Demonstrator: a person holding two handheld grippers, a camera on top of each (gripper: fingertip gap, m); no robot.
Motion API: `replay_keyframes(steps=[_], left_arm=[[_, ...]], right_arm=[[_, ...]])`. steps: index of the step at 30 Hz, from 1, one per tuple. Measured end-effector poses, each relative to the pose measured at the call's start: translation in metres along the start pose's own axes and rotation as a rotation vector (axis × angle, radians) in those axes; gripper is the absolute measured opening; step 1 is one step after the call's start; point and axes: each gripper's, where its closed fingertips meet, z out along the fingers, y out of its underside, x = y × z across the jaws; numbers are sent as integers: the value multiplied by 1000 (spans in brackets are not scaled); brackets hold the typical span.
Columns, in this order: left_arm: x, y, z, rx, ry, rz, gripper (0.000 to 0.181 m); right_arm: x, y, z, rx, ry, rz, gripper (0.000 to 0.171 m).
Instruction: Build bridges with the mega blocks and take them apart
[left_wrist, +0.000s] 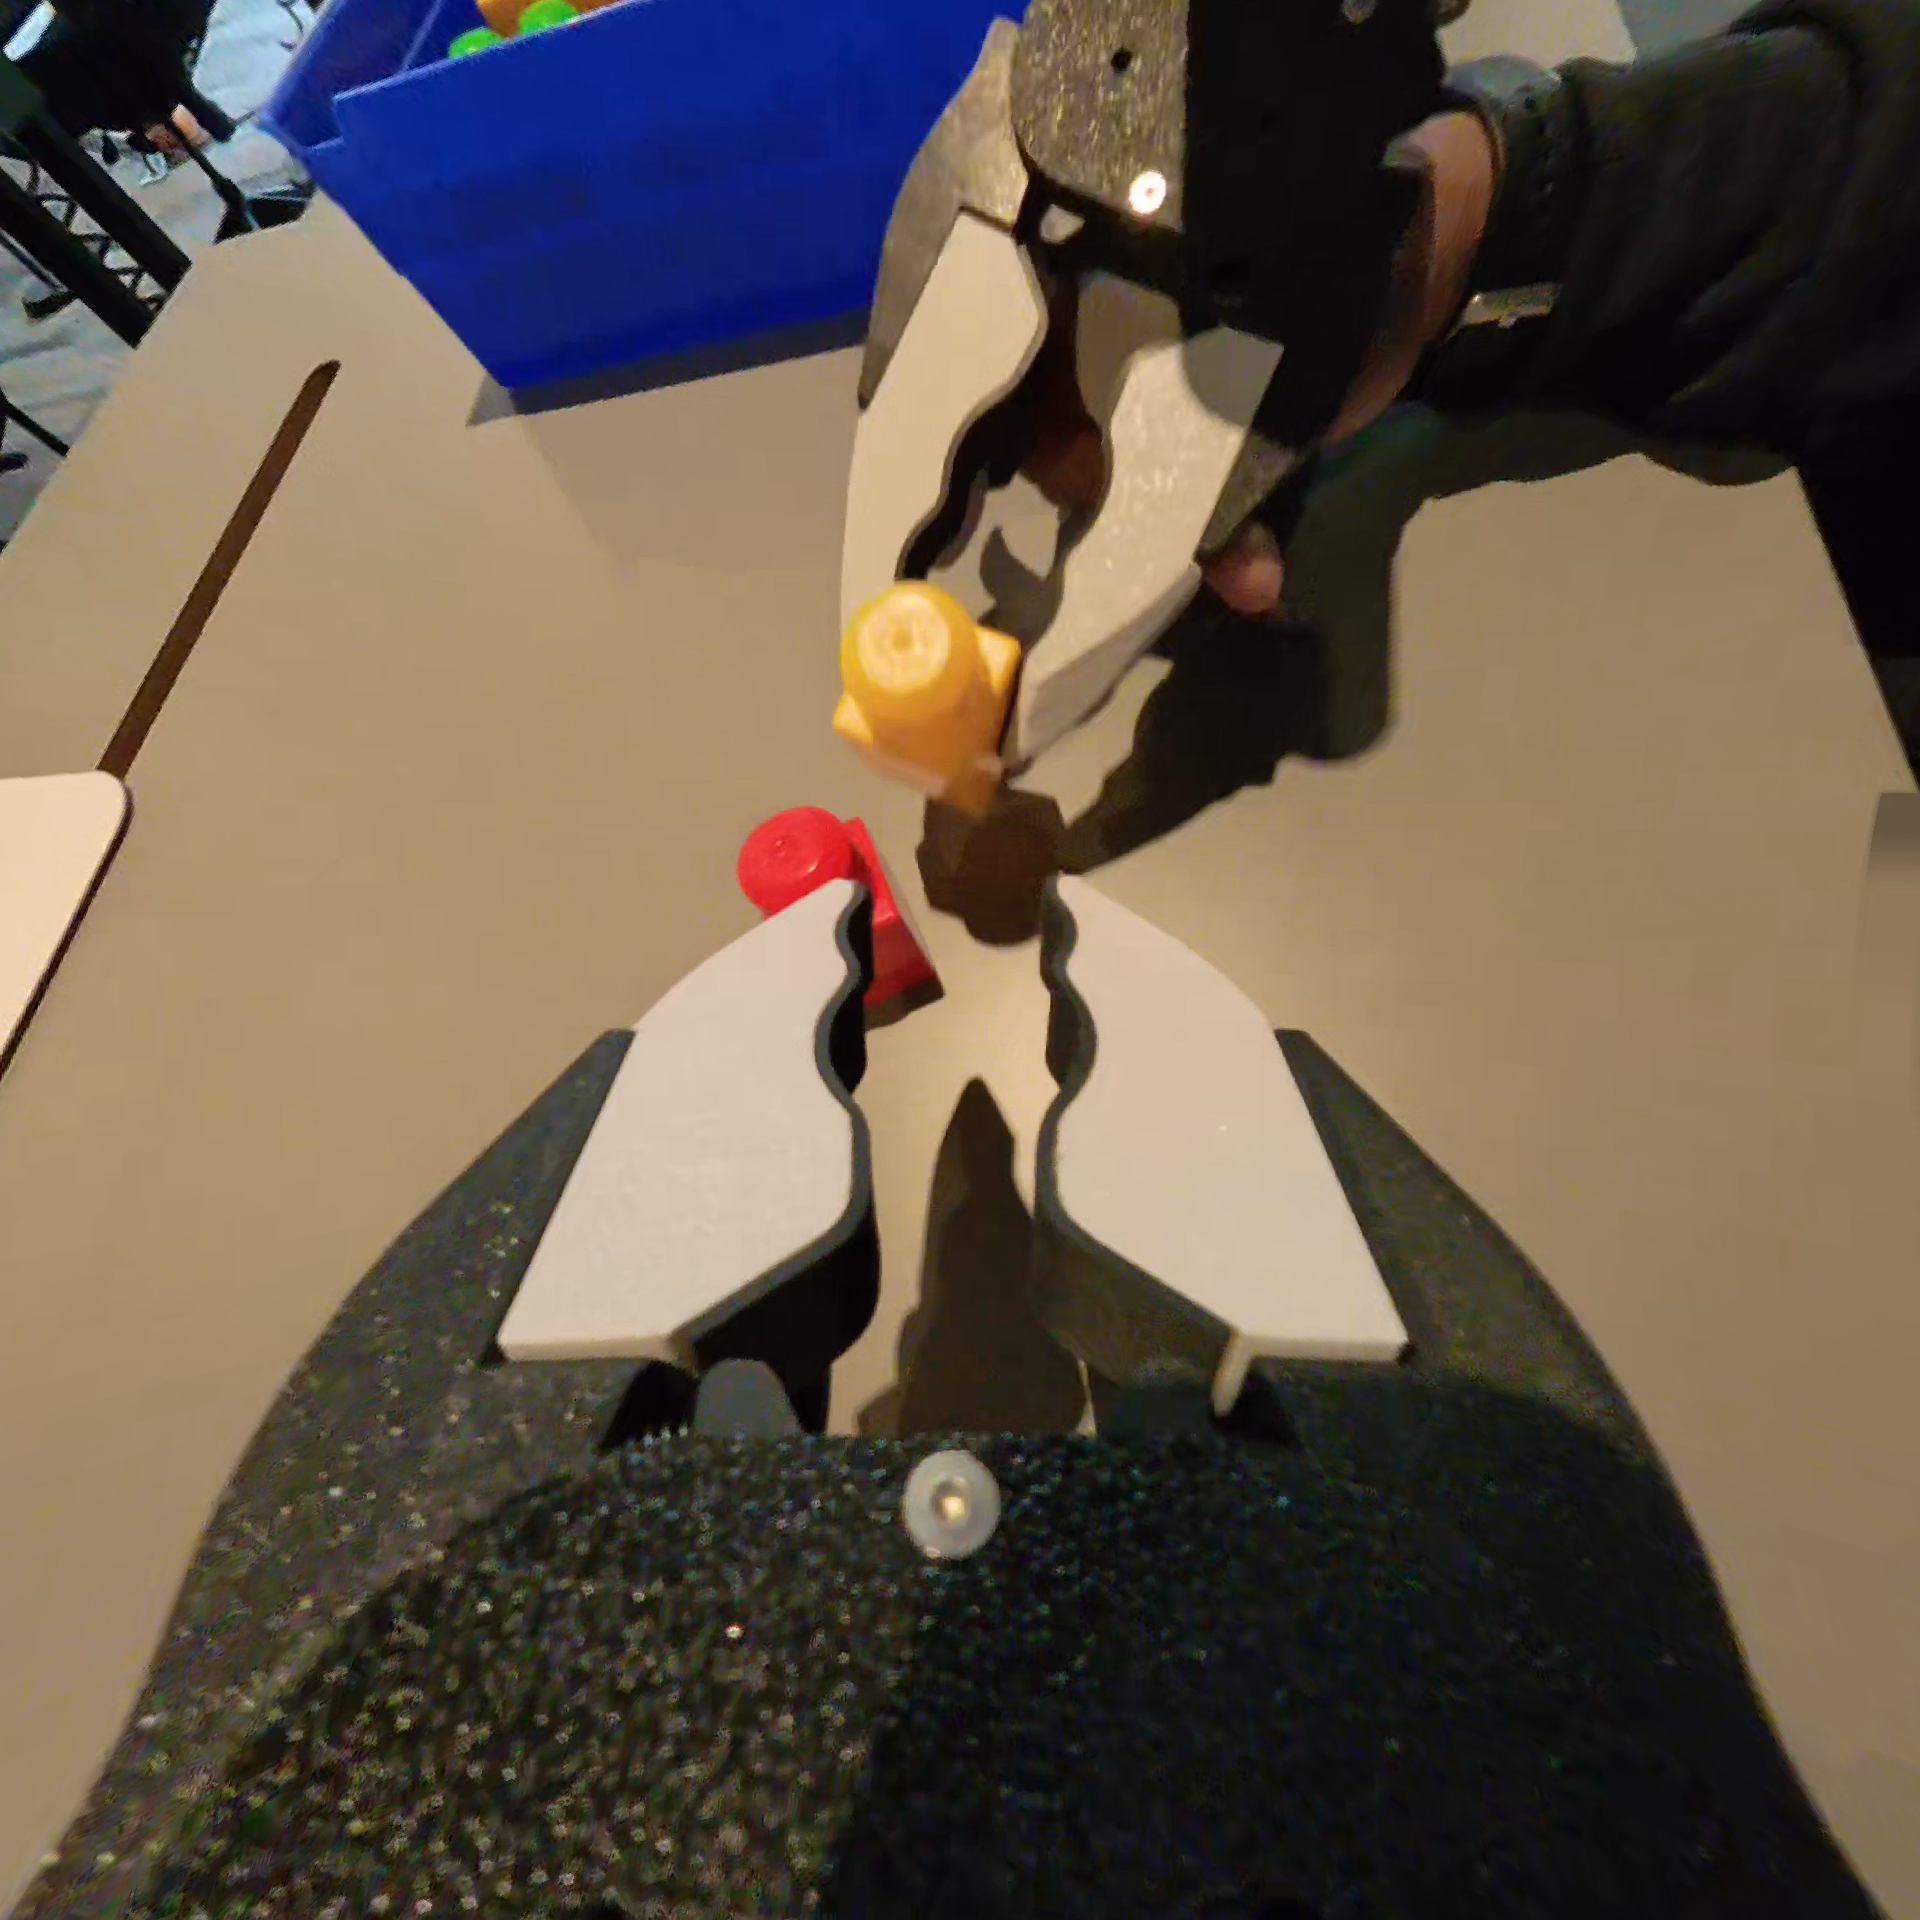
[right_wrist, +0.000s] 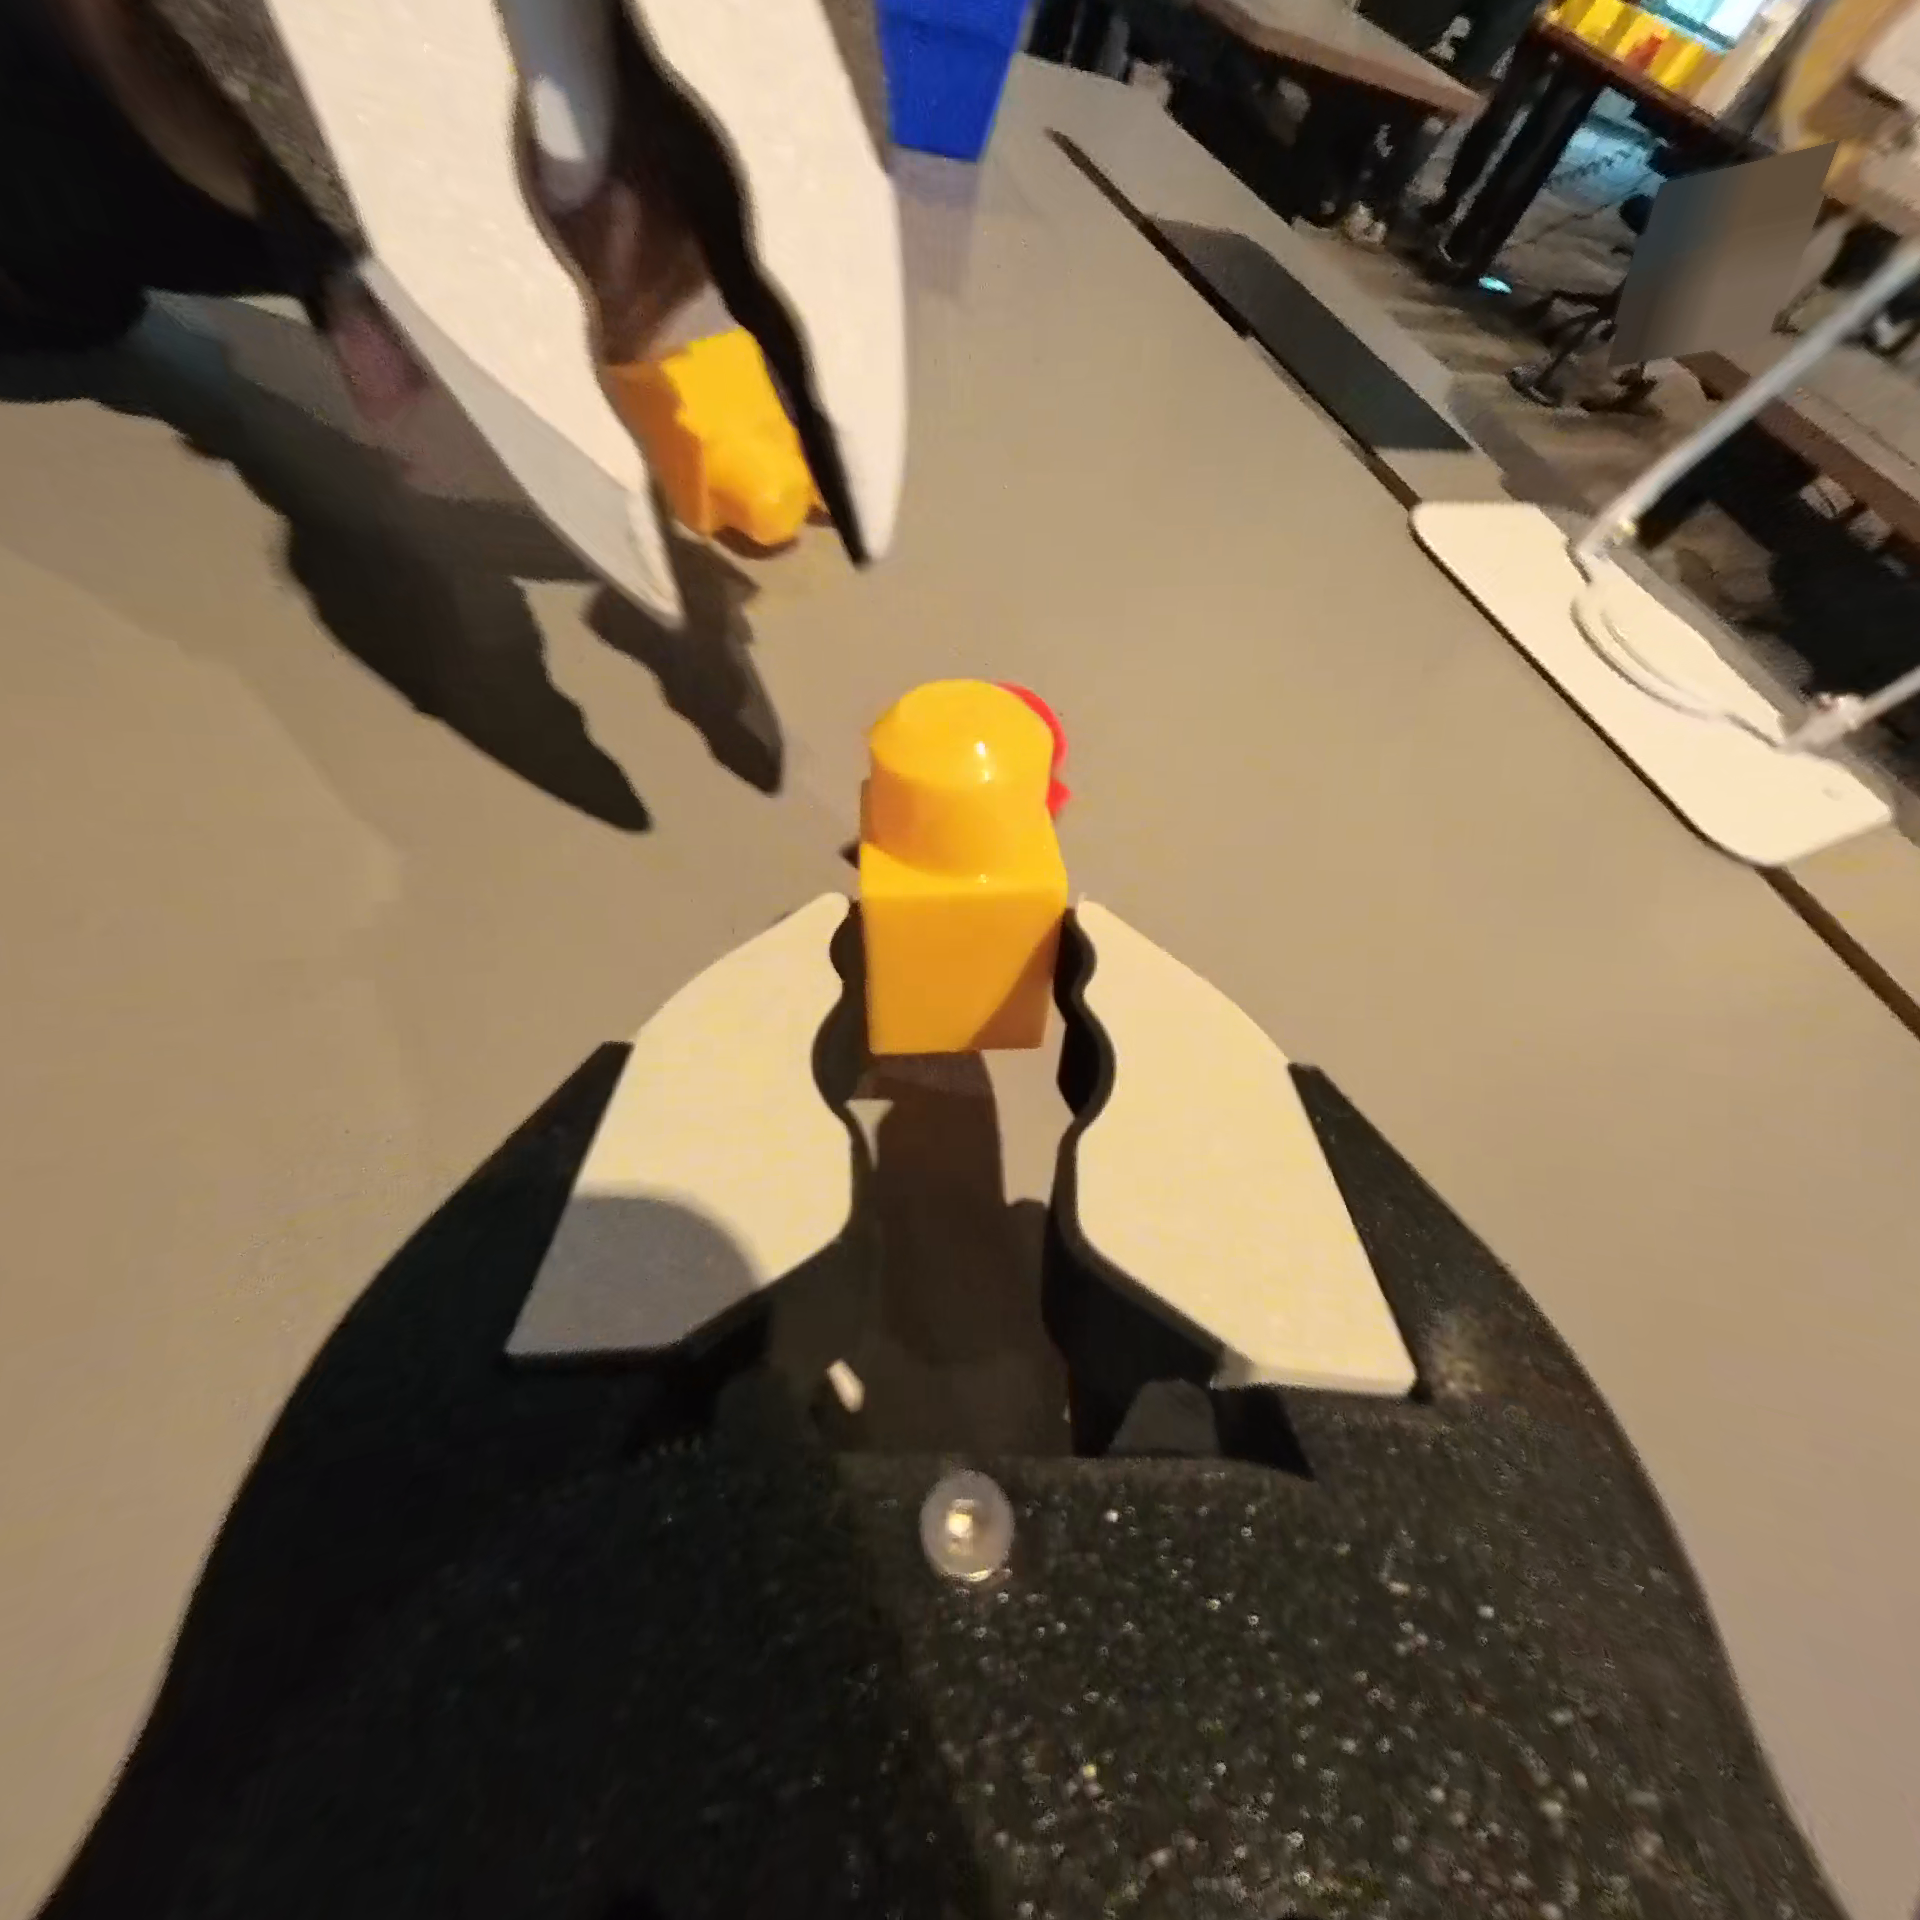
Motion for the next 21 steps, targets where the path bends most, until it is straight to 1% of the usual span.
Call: replay_keyframes(steps=[3,8,12,15,21], left_arm=[[-4,6,1,-22,-10,-17,29],[-2,12,9,-65,-18,-4,28],[-1,12,9,-70,-18,0,27],[-3,12,7,-63,-23,-8,27],[-16,13,-9,-51,-52,-30,28]], right_arm=[[11,13,-3,-47,32,3,35],[12,30,7,-182,45,11,35],[18,40,5,-246,45,134,35],[17,44,3,-265,10,177,35],[11,47,6,-290,-12,130,37]])
